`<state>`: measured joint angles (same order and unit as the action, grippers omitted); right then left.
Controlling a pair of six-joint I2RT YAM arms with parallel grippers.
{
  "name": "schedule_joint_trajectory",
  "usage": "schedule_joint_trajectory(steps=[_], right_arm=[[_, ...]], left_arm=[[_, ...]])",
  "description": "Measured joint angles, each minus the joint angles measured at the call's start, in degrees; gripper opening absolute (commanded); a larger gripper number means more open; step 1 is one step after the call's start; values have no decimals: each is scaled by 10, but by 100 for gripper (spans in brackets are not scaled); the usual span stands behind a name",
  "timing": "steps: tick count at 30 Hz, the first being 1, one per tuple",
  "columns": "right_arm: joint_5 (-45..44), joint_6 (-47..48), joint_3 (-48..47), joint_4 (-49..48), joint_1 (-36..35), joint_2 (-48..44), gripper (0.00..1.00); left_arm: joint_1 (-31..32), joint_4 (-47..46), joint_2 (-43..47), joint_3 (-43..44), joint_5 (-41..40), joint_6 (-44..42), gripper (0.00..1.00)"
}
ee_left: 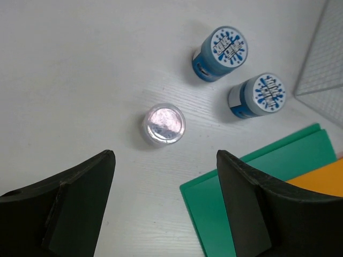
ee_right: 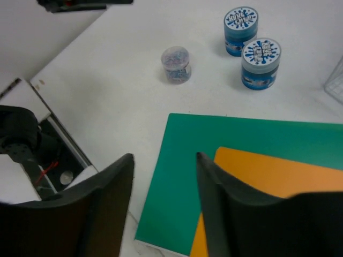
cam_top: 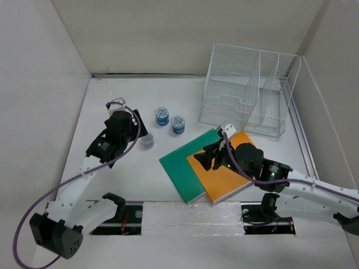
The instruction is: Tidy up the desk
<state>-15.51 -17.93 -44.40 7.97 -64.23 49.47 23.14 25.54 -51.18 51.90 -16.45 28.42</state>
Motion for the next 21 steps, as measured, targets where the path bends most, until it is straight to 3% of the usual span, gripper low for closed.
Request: schedule_joint_trajectory(steps=[5,14,21], right_arm=[[-4,-14,33,-7,0,-52,73],[-22,-18,52,-21,0,-89,82],[-12,-17,52,-19,0,-94,85]], left_arm=[[0,-23,-115,4,-4,6,76],[4,-77,-268,5,-23,49,75],[77,-81,-346,3,-91,80,77]])
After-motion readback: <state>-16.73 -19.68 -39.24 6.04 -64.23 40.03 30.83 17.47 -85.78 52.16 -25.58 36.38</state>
